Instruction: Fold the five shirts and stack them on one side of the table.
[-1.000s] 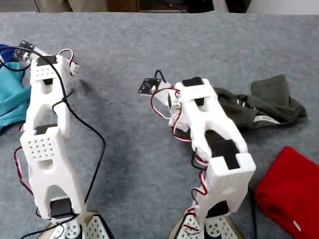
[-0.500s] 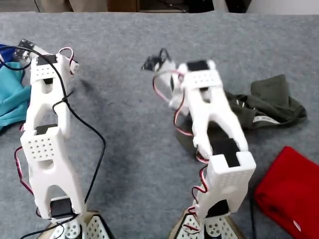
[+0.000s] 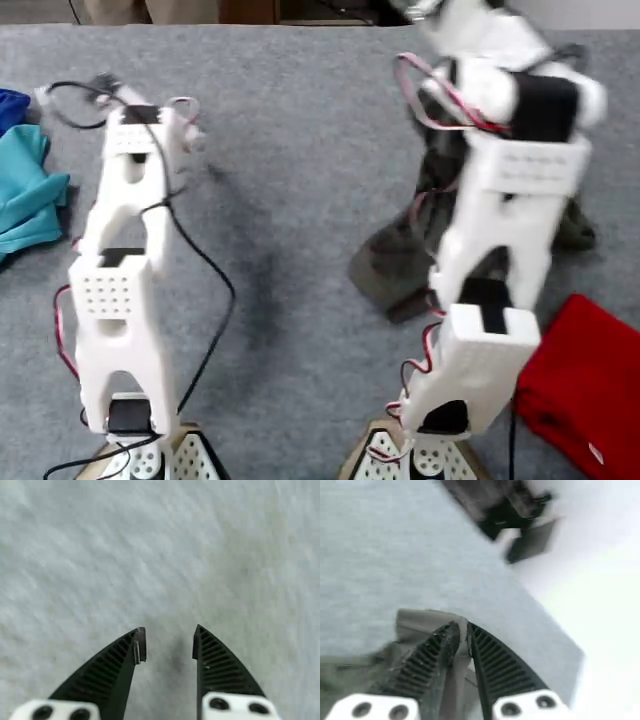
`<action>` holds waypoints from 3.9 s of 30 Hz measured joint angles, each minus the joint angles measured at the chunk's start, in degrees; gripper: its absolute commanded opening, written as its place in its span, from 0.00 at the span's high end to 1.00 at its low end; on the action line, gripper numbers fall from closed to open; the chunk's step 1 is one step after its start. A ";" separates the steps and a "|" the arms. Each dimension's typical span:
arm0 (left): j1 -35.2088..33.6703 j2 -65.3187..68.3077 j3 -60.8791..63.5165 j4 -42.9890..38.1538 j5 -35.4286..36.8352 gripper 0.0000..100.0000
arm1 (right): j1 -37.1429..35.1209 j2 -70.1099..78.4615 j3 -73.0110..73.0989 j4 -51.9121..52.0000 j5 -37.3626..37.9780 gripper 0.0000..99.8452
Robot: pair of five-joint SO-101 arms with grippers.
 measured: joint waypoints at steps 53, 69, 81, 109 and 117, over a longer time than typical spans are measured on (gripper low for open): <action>36.22 10.73 -20.66 34.73 -3.34 0.75 | 21.54 24.53 -6.24 -11.16 -6.42 1.00; 39.03 -1.05 -2.02 26.02 -3.16 0.75 | 21.54 24.79 -6.24 -11.52 -5.54 1.00; 37.98 5.80 -2.46 20.31 -2.64 0.76 | 21.71 26.46 -6.24 -11.52 -5.36 1.00; 33.85 6.77 -7.03 19.08 0.44 0.98 | 21.71 26.64 -6.24 -12.22 -5.36 1.00; 22.68 6.95 -42.55 30.86 -13.71 0.98 | 20.66 26.73 -10.29 -12.04 -6.42 1.00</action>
